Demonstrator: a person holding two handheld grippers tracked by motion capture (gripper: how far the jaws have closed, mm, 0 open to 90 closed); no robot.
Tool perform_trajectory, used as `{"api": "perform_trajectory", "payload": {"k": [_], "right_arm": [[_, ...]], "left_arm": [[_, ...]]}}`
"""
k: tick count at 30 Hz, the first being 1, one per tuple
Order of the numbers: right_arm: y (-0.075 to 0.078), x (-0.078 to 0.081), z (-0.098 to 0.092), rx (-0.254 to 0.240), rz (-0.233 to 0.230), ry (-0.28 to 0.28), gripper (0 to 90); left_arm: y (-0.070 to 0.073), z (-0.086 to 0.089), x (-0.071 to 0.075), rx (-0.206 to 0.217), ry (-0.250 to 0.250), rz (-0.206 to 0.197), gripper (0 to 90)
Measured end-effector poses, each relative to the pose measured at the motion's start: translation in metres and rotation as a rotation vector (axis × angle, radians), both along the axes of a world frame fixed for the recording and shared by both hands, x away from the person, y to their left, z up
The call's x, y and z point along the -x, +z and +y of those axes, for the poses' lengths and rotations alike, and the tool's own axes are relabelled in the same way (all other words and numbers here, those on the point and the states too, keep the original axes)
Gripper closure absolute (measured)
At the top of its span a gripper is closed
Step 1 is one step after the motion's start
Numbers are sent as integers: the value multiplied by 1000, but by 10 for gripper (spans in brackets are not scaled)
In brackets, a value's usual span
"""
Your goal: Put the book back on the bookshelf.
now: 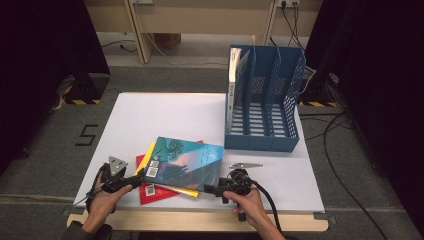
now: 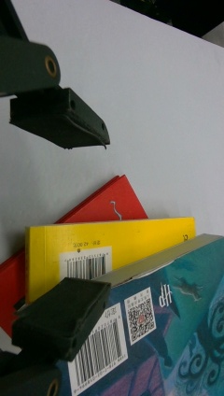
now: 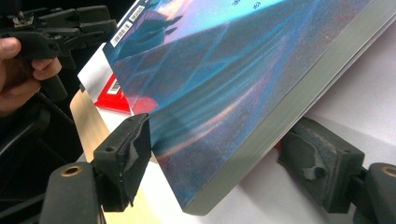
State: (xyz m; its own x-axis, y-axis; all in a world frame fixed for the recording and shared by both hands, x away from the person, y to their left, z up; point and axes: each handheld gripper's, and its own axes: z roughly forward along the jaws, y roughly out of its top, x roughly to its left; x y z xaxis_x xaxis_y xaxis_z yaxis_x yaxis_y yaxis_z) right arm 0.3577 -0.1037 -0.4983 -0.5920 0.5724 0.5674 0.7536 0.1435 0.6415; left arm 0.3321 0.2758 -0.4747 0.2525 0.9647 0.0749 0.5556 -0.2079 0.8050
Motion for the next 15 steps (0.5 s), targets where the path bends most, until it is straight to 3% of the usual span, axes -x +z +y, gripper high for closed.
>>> {"api": "perform_trajectory", "payload": {"k": [2,7,13,15], "right_arm": [[3,-1,-1,-6,-25,-24,325],[1,-7,-8,-56,27,-56,393],[1,-27,-13,-67,24,-113,390],[1,-36,-14,-73,26,-132,388]], "left_arm": [[-2,-3,1,-4,-13,13,361],[-2,-10,7,26,-9,22,494],[-2,-18,17,20,-56,26,477],[-2,-17,17,25,-56,31,385]]}}
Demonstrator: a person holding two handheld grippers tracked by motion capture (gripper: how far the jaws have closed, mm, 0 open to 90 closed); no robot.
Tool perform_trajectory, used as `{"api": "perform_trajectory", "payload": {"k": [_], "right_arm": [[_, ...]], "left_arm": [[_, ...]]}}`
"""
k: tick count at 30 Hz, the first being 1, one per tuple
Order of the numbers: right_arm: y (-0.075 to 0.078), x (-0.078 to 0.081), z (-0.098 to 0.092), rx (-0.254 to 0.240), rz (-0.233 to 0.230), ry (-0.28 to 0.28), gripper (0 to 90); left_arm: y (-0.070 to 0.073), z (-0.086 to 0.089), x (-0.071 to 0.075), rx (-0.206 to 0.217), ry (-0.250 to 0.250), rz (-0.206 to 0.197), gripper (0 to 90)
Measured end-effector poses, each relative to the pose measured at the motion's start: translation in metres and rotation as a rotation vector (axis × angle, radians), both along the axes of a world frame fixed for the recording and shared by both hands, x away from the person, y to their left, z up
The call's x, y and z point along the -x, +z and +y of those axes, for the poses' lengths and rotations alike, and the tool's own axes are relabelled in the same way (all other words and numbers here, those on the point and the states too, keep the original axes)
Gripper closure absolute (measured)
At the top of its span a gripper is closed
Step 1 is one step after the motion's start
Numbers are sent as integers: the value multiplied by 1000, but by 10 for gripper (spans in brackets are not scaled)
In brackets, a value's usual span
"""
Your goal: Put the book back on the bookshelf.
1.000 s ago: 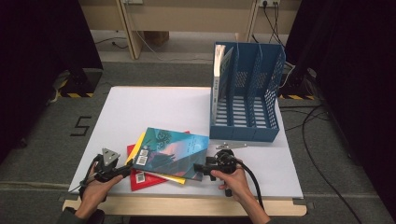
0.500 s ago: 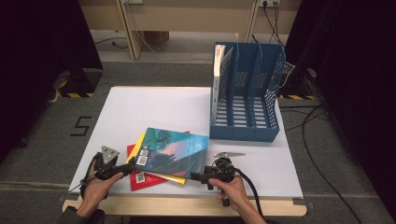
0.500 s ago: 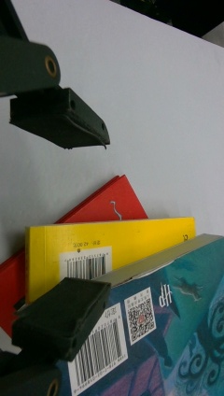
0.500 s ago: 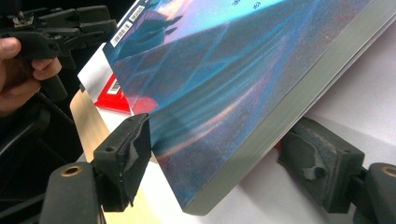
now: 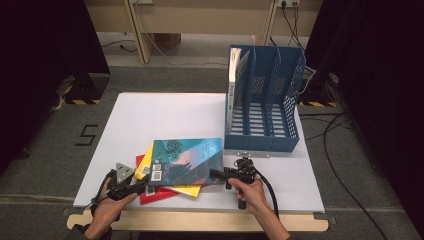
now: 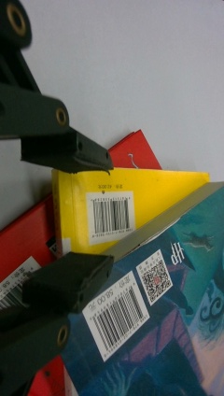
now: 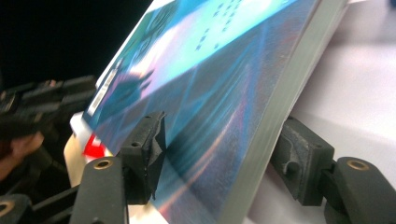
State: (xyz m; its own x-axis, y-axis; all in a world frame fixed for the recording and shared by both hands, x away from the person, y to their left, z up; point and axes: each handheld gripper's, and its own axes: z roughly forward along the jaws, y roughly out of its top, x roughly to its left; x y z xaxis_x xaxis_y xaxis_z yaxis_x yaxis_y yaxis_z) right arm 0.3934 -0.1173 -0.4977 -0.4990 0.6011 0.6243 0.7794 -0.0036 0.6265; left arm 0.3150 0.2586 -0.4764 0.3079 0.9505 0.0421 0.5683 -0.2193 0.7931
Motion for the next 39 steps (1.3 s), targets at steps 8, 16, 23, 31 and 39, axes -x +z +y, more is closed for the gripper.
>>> {"api": "perform_trajectory", "payload": {"k": [8,16,23,31,39], "right_arm": [[2,-27,9,18,3,27,371],[4,-9,3,42,5,33,358],[-8,2,8,-43,78,44,338],[-12,-13,15,-118,52,-16,299],[-10,-16,13,-145,50,-44,453]], "left_arm": [[2,6,-4,15,24,-23,222],[3,9,-7,29,36,-36,203],[3,8,-11,13,29,-35,189],[3,9,-16,35,44,-41,186],[2,10,-17,60,43,-17,210]]}}
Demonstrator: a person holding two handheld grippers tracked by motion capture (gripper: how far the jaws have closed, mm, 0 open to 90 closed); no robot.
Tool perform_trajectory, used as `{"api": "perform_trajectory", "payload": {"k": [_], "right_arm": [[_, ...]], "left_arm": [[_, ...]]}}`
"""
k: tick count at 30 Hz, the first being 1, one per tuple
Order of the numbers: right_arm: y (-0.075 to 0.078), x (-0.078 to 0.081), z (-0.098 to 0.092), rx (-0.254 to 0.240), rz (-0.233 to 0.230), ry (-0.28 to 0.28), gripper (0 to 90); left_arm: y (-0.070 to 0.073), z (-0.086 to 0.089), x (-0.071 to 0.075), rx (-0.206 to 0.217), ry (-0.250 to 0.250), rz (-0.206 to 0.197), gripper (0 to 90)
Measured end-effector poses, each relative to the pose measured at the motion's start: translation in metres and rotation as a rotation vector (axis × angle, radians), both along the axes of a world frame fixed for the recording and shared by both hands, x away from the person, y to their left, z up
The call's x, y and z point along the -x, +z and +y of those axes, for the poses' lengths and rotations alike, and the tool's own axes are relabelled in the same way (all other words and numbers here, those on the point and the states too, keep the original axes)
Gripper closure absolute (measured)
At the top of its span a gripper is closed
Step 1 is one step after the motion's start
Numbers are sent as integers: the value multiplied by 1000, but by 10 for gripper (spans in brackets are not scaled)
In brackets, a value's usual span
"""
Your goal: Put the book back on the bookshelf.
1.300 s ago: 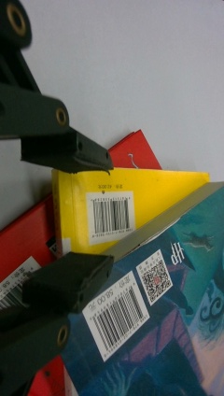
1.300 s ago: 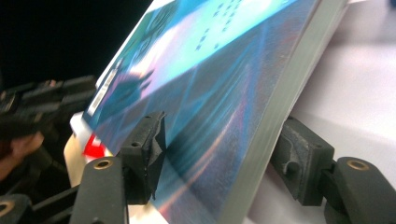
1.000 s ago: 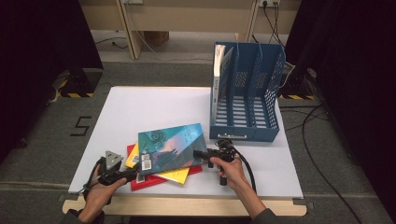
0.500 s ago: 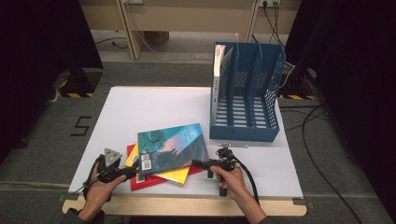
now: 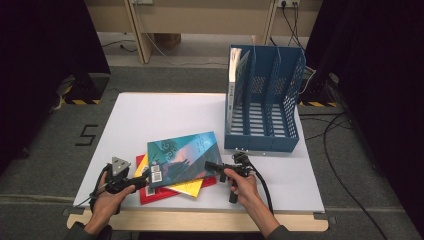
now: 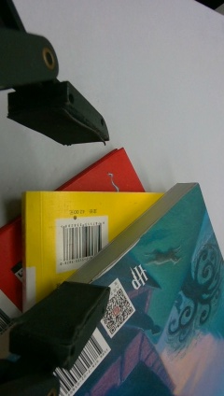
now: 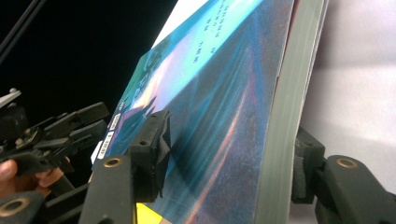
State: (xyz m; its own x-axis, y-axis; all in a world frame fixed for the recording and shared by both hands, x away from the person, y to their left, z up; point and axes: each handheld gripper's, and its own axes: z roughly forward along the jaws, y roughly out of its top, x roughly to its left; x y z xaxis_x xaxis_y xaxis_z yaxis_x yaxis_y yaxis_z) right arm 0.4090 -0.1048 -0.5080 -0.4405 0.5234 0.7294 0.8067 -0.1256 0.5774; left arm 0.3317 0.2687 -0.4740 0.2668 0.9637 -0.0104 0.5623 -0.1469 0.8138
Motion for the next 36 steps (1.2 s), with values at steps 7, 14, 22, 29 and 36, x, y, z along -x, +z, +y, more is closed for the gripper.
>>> {"api": "perform_trajectory", "payload": {"k": [7,14,22,29,36], "right_arm": [[45,6,6,62,-213,10,519],[90,-2,12,116,-362,6,576],[145,-5,35,93,-512,28,612],[168,1,66,112,-610,86,658],[170,9,83,108,-656,131,663]], "left_arm": [[-1,-5,3,42,-2,8,338],[-3,-24,1,12,-44,-6,304],[-8,-57,-15,-47,-66,-39,191],[-11,-60,-21,-44,-67,-33,175],[-9,-41,-22,-9,-26,-30,181]]}}
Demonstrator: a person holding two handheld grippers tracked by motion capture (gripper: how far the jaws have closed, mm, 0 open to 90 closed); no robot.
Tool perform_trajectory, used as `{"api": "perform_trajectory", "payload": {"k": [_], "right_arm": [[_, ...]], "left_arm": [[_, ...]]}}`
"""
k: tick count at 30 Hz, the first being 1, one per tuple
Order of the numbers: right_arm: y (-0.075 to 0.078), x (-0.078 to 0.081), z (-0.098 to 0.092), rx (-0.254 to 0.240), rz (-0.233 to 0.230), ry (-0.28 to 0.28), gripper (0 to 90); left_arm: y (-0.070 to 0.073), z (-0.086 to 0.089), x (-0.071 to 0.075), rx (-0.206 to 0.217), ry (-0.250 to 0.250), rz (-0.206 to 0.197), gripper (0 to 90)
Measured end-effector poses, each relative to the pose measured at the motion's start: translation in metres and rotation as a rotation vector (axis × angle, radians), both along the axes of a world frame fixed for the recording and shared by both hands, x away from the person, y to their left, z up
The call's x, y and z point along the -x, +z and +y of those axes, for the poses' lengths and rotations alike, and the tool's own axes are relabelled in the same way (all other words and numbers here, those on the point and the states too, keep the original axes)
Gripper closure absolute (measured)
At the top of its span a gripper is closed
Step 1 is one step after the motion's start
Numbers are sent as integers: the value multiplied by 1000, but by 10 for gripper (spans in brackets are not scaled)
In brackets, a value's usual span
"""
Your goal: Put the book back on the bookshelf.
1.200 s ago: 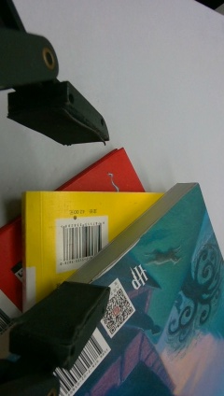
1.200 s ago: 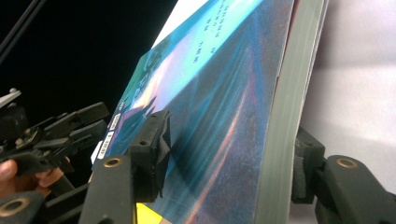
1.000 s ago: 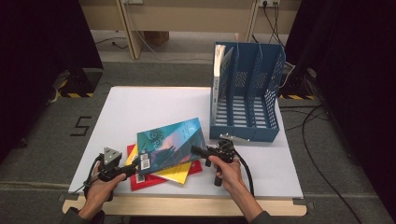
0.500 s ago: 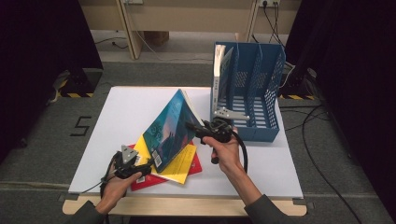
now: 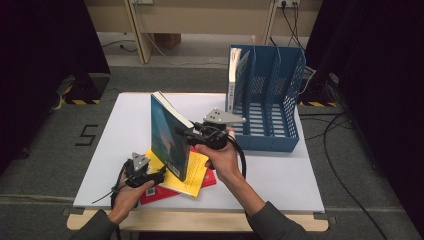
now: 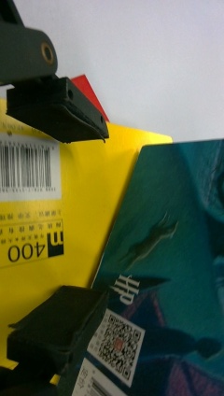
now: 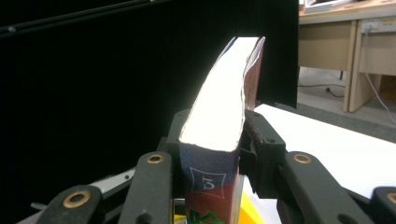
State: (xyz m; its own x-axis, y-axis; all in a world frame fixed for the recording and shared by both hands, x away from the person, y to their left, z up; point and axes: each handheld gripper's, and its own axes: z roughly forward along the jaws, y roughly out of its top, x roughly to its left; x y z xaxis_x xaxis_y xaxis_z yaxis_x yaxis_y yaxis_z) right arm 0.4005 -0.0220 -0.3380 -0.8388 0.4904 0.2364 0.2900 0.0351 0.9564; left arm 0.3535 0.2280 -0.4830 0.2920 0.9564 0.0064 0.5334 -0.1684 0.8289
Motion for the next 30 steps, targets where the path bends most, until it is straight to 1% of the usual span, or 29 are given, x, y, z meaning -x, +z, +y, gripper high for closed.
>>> {"api": "perform_trajectory", "payload": {"k": [2,3,5,7,9,10,11,13,15,16,18,19,21,22,24,25,27,28,29,30], "right_arm": [[0,1,2,1,-9,1,660],[0,1,3,1,-13,7,658],[0,0,4,1,-19,11,653],[-2,-1,5,-6,-20,18,641],[-3,-3,8,-22,-14,47,631],[-3,-4,9,-23,-22,43,637],[-3,-5,10,-18,-23,42,638],[-2,-8,13,-15,-21,57,643],[-1,-8,15,0,-28,78,647],[0,-8,15,1,-35,86,649],[-1,-6,13,-12,-39,105,672],[-2,-5,11,-21,-34,110,688],[-5,-2,10,-66,-1,136,701],[-6,-1,10,-66,-3,141,705],[-4,2,15,-45,-20,145,707],[-3,3,18,-36,-19,144,708],[-2,4,21,-19,-32,148,709],[-1,4,22,-17,-32,147,709],[-1,4,21,-18,-19,148,709],[-2,4,21,-20,-22,150,709]], "left_arm": [[0,6,0,2,15,-9,179],[1,10,-1,6,31,-18,179],[5,21,-1,12,56,-35,181],[6,33,-2,13,83,-43,179],[5,46,-5,19,94,-32,178],[3,52,-7,26,107,-26,179],[2,58,-10,25,119,-21,179],[0,69,-15,11,157,-17,178],[-2,77,-18,8,176,-6,179],[-4,79,-19,17,184,-1,177],[-7,82,-21,12,189,20,175],[-7,83,-22,7,188,29,175],[-8,84,-24,-21,194,33,172],[-10,85,-25,-27,197,40,171],[-12,89,-25,-21,199,68,171],[-14,90,-25,-24,205,78,171],[-17,92,-25,-35,205,95,171],[-18,92,-26,-38,204,106,172],[-19,92,-26,-41,202,112,172],[-20,93,-26,-38,202,114,164]]}}
